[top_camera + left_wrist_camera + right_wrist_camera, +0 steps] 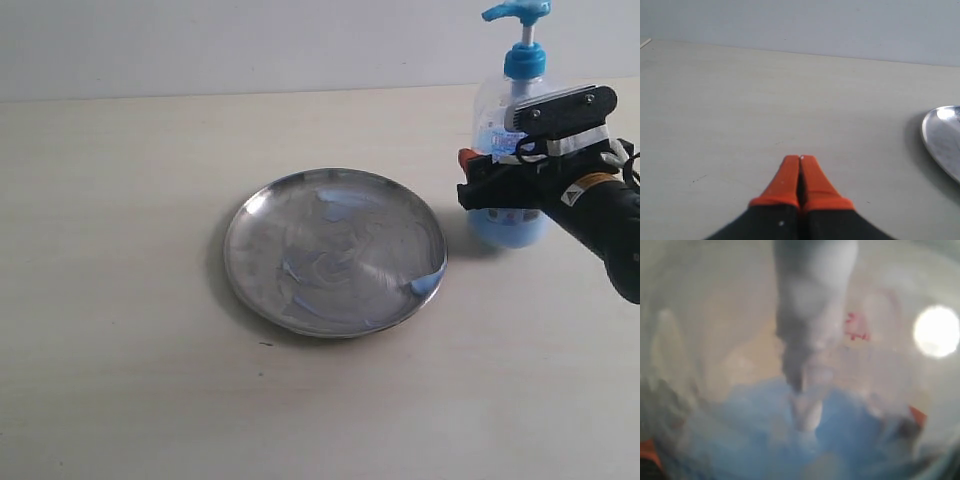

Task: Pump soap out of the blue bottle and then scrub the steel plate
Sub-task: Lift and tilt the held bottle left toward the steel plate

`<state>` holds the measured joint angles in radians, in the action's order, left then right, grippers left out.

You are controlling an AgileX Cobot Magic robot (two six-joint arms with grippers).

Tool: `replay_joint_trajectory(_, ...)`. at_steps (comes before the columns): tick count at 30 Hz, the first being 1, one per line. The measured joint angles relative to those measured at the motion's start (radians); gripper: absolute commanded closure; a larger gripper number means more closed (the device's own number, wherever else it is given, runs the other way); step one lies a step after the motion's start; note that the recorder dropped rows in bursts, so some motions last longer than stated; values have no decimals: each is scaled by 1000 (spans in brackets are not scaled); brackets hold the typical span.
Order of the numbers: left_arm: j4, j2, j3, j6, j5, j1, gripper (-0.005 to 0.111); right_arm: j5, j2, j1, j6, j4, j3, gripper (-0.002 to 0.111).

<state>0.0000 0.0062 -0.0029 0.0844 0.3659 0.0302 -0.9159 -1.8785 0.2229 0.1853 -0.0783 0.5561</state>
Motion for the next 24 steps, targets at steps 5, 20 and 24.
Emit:
replay_joint_trajectory(5, 0, 0, 0, 0, 0, 0, 107, 46, 51, 4, 44, 35, 0, 108)
replay_joint_trajectory(20, 0, 0, 0, 0, 0, 0, 107, 166, 63, 8, 74, 178, 37, 108)
replay_joint_trajectory(24, 0, 0, 0, 0, 0, 0, 107, 170, 63, 8, 74, 185, 48, 108)
